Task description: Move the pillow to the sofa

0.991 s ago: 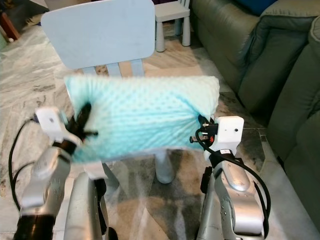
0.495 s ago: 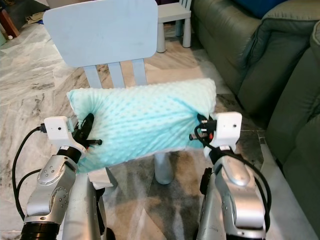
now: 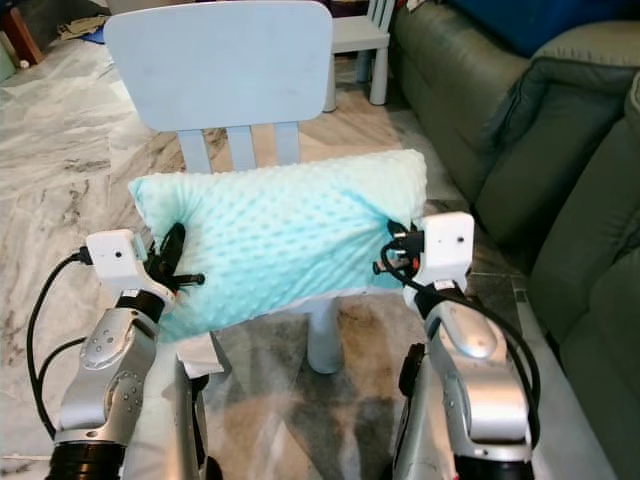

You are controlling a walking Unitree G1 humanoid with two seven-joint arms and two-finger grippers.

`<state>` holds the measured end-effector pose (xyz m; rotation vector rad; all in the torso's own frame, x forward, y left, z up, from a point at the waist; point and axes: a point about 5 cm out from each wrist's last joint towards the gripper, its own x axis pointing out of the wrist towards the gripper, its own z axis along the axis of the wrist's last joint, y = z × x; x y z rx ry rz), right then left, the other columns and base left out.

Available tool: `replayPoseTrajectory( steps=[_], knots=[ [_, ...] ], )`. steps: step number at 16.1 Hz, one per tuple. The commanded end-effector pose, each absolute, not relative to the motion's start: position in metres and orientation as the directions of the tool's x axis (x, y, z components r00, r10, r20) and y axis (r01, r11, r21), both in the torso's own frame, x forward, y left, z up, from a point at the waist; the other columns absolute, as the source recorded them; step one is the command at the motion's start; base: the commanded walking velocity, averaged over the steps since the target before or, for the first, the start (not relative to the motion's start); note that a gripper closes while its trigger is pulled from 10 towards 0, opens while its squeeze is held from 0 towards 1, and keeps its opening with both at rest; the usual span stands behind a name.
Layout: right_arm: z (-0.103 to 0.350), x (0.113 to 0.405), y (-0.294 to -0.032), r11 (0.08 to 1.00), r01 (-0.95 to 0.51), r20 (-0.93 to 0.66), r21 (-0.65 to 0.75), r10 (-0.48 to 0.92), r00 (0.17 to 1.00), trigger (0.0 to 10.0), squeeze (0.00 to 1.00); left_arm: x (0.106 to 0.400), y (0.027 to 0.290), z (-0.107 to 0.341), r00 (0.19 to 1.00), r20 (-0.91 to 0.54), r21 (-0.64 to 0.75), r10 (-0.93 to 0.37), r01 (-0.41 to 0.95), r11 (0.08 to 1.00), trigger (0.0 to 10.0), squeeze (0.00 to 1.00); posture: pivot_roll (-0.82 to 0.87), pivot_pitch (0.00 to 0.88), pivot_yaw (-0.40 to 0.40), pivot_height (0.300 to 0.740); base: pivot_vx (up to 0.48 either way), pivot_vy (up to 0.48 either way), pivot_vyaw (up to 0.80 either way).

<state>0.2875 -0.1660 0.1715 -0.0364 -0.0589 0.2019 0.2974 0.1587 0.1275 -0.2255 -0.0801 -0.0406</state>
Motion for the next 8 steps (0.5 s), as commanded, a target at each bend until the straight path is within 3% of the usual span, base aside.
replayPoseTrajectory(
  steps=[1, 8],
  knots=[
    [0.1754, 0.2903, -0.1680, 0.980, -0.194, 0.061, -0.042, 0.196, 0.979, 10.0, 0.00, 0.2980, 0.1602, 0.1271, 0.996, 0.085, -0.215, -0.015, 0.033, 0.976, 10.0, 0.00, -0.13, 0.000, -0.007, 0.380, 0.000, 0.000, 0.00],
    [0.1755, 0.2899, -0.1685, 0.984, -0.178, 0.064, -0.024, 0.179, 0.982, 10.0, 0.00, 0.3006, 0.1607, 0.1266, 0.996, 0.083, -0.210, -0.020, 0.037, 0.977, 10.0, 0.00, -0.14, 0.000, -0.001, 0.393, 0.000, 0.000, 0.00]
  ],
)
